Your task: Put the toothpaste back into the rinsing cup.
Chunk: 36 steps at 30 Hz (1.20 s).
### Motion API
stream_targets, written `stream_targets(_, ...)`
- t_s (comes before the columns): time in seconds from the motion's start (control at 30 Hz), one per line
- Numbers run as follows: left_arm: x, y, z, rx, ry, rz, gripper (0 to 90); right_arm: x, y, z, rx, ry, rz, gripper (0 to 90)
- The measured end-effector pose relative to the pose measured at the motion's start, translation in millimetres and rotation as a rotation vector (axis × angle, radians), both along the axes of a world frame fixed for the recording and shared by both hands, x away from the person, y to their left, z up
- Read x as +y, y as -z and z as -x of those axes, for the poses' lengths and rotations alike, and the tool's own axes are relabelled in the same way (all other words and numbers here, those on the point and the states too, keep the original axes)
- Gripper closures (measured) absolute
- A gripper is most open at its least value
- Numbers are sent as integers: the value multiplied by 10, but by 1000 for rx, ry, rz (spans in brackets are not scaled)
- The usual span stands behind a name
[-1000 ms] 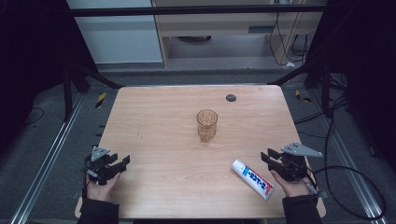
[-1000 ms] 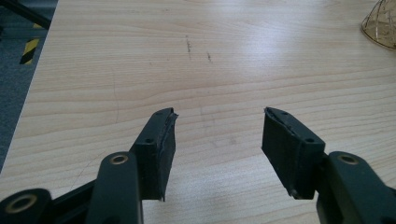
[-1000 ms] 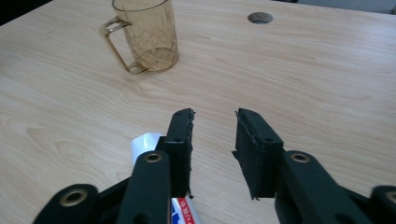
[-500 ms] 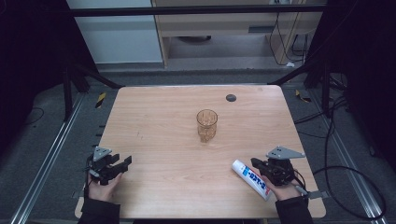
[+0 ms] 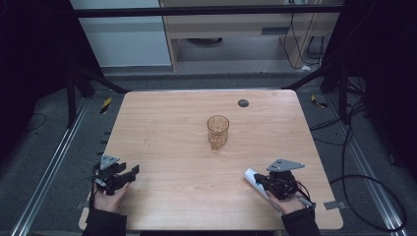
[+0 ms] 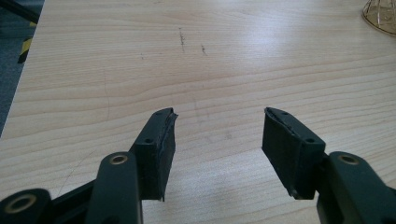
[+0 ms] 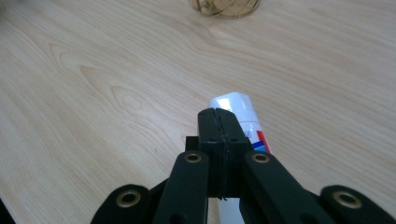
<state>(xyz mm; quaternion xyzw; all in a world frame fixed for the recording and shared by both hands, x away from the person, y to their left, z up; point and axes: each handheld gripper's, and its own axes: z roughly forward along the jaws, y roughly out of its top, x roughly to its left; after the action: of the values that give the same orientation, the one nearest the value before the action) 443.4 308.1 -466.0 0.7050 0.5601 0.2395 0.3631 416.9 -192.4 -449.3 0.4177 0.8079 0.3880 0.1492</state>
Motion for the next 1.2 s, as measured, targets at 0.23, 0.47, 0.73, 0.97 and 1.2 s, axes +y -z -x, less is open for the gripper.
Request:
stream_targets(0.23,-14,1,3,2,8,-11,428,31,103,-30,31,-4,22,900)
stream_targets(0.47,-14,-1,11,4,7,-12,426,-47,174,94,77,2,21,900)
stream_targets(0.73,-13,-3,17,4,5,-12,426,-172,236,238,96,18,40,900)
stream_targets(0.97,-14,-5,18,4,5,-14,426,-243,294,330,115,21,55,900)
stream_targets(1.2,-14,-3,16,4,5,-14,426,-272,343,352,140,23,85,900)
